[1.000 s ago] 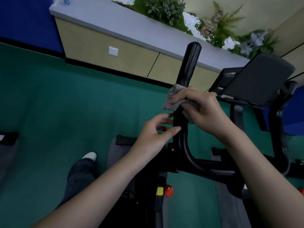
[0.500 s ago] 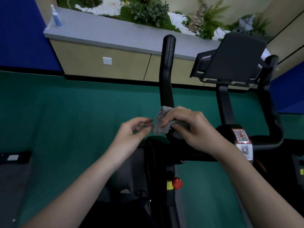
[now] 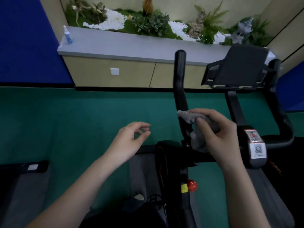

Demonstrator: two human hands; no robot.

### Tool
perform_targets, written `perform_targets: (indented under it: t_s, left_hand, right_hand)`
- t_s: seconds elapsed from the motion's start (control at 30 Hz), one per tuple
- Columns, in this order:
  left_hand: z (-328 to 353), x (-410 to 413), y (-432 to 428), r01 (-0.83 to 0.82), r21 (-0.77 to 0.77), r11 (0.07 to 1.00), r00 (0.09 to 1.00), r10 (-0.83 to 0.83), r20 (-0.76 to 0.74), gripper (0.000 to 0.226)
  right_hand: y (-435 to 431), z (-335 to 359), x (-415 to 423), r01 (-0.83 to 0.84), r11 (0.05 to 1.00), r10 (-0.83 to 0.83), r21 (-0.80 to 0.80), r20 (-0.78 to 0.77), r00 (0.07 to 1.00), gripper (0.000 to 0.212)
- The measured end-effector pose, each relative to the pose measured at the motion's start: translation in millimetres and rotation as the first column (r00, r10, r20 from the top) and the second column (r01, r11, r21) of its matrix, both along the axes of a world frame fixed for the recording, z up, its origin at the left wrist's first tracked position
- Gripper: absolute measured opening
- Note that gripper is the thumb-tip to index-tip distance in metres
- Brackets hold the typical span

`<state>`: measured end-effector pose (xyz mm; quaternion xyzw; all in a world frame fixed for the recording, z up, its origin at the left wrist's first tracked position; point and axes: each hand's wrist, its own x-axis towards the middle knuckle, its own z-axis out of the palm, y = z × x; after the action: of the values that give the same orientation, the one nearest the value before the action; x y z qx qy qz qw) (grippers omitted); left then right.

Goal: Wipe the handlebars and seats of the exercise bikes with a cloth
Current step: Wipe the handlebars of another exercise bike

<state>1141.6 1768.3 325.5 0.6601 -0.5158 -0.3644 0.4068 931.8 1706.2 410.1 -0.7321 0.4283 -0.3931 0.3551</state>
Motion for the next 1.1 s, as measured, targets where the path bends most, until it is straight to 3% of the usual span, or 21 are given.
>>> perform_targets:
  t_s: [0.2, 0.43, 0.73, 0.97, 1.1]
  left_hand:
    - [-4.8, 81.0, 54.4, 0.001, 0.073, 0.997, 0.89, -0.034, 0.455, 0.044]
    - [-27.2, 183.0, 152.2, -0.24, 0.181, 0.954, 0.749, 0.063, 0.659, 0.057]
    - [-61.2, 275.6, 307.6, -0.563, 0.304, 0.769, 0.66, 0.197, 0.725, 0.058]
    - [-69.7, 280.1, 398.3, -0.77, 0.342, 0.539, 0.588, 0.39, 0.709, 0.064]
    - [-67.2, 266.5, 424.7, -0.872, 0.316, 0.373, 0.475, 0.49, 0.731, 0.065]
  right_hand:
    - [28.9, -10.3, 95.7, -0.035, 0.995, 0.033, 0.088, 0.035, 0.999, 0.02]
    - [88.4, -38.1, 220.3, -0.199, 0.965, 0.192, 0.172, 0.058, 0.98, 0.027]
    - [176.5, -70.5, 338.6, -0.381, 0.874, 0.365, 0.303, 0.108, 0.925, 0.028]
    - [216.7, -82.8, 389.0, -0.557, 0.743, 0.565, 0.371, 0.099, 0.819, 0.028]
    - [225.9, -87.3, 413.4, -0.638, 0.636, 0.661, 0.435, 0.121, 0.741, 0.028]
